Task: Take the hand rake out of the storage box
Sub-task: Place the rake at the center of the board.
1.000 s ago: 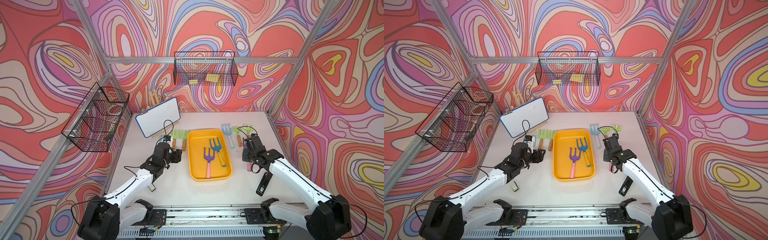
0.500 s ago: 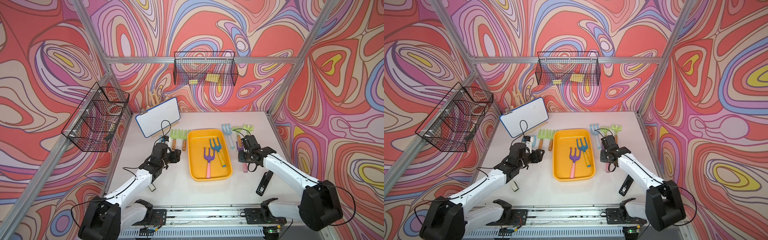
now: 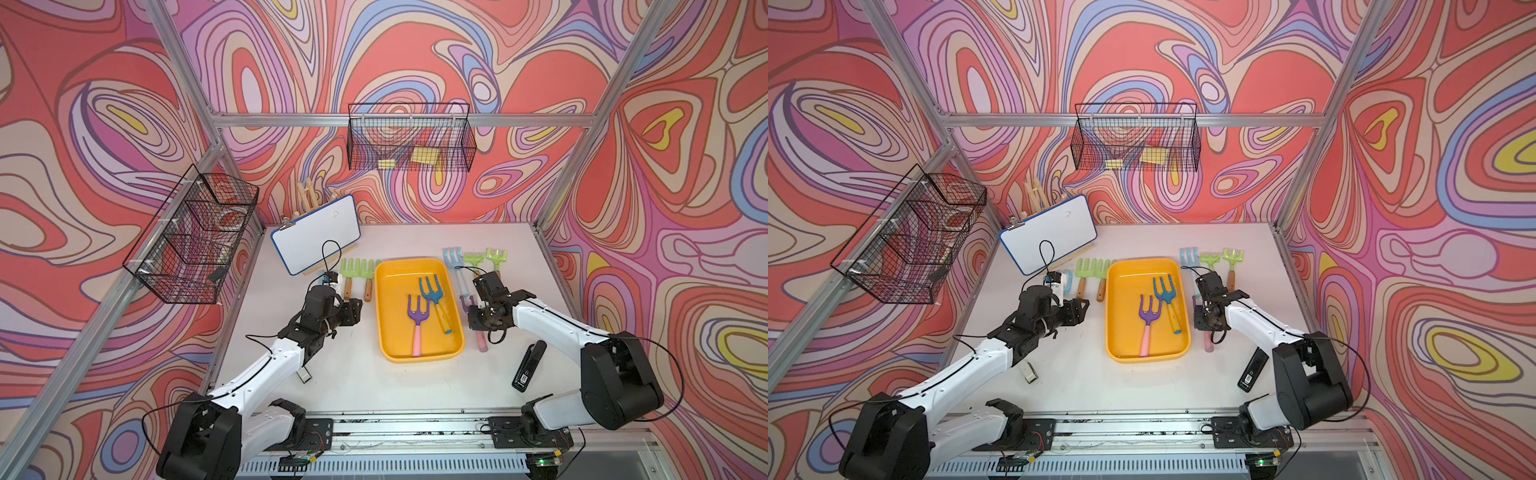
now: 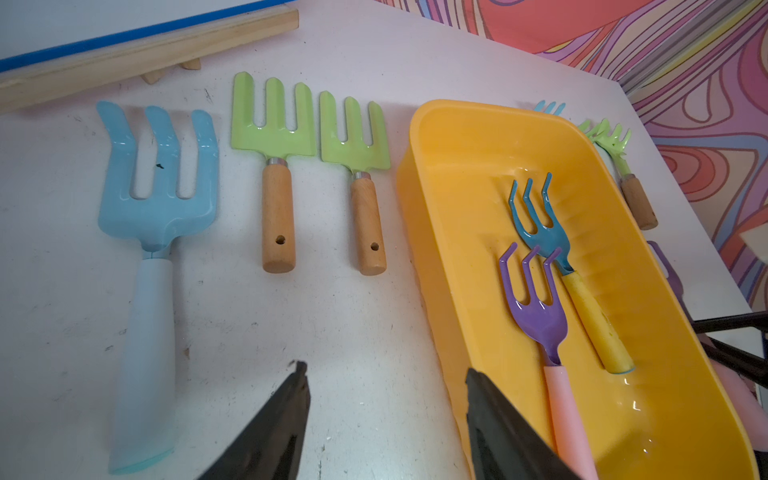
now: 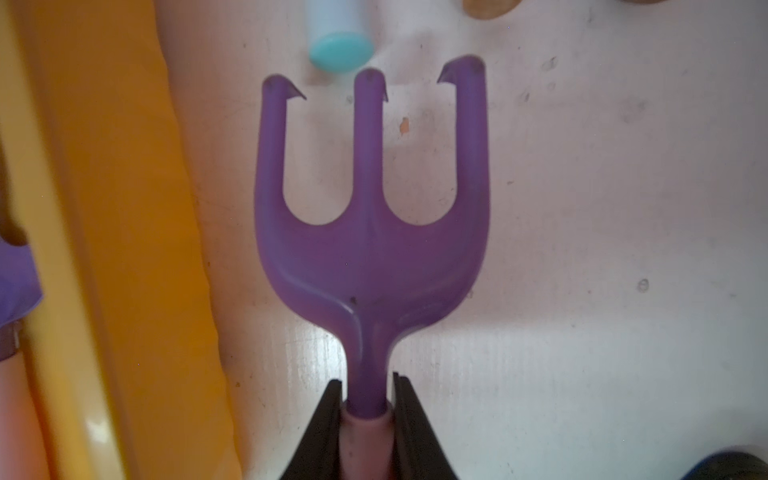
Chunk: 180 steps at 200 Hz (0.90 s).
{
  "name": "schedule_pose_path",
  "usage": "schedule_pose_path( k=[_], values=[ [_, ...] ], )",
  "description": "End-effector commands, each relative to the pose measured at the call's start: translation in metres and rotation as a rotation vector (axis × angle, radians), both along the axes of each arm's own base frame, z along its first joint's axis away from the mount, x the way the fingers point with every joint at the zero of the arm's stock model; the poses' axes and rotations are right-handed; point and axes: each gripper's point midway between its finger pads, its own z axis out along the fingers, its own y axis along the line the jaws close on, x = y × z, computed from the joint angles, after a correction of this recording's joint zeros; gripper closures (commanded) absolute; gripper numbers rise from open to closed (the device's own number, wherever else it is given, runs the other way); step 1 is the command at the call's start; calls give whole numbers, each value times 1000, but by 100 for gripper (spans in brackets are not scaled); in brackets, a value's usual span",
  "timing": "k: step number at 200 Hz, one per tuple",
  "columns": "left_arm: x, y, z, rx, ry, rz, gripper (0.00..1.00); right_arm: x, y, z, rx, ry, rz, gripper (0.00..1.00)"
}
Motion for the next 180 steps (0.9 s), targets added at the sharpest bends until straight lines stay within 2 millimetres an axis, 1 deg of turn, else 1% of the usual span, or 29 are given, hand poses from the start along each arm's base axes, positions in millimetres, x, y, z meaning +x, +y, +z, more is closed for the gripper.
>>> schedule_pose_path(
  k=[1, 52, 114, 154, 180],
  values=[
    [1, 1, 4, -17, -16, 5, 35, 10, 3, 3, 10, -17, 4, 81],
    [1, 1, 4, -17, -16, 9, 36, 12, 0, -4, -8, -5, -8, 81],
    [0, 1, 6, -20, -21, 6, 37, 10, 3, -11, -2, 23, -3, 80],
    [0, 1, 5, -20, -21, 7, 38, 4, 5, -12, 15, 41, -5, 77],
    [0, 1, 6, -20, -22, 8, 38, 2, 5, -16, 15, 58, -6, 74]
  ],
)
